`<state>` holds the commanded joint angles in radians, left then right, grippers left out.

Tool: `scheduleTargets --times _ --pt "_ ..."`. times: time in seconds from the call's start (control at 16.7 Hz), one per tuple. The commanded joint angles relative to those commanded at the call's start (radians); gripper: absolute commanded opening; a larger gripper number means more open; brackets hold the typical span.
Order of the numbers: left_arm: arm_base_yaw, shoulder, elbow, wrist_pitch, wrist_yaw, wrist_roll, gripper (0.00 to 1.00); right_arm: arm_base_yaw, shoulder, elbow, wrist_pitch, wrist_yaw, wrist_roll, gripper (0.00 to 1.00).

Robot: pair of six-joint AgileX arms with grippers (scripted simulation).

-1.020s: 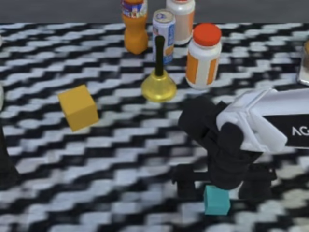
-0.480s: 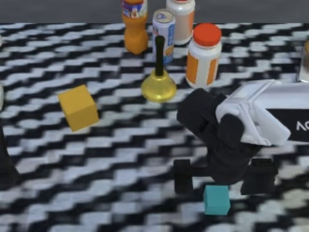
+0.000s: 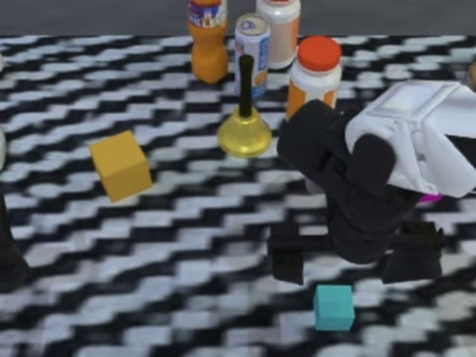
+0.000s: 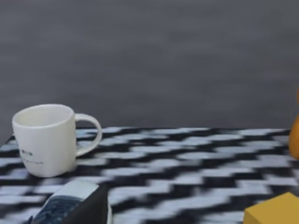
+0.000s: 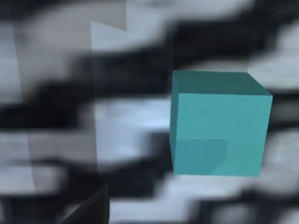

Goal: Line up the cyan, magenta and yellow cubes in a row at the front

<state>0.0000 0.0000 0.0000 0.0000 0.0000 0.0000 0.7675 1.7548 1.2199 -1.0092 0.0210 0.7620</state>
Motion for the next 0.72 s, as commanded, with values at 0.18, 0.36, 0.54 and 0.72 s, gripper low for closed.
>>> scheduleTargets --times 0.18,0.36,0.54,0.72 --pt "0.0 0.0 0.0 0.0 0.0 0.0 1.0 -0.007 0.006 0.0 0.002 0.0 -0.002 1.0" --pt "0.0 0.0 0.0 0.0 0.0 0.0 1.0 -0.06 0.055 0.064 -0.018 -0.001 -0.069 1.0" --pt "0.0 0.0 0.0 0.0 0.0 0.0 1.0 -0.173 0.151 0.19 -0.058 -0.004 -0.212 1.0" --pt "0.0 0.0 0.0 0.0 0.0 0.0 1.0 -0.32 0.266 0.336 -0.106 -0.008 -0.408 1.0"
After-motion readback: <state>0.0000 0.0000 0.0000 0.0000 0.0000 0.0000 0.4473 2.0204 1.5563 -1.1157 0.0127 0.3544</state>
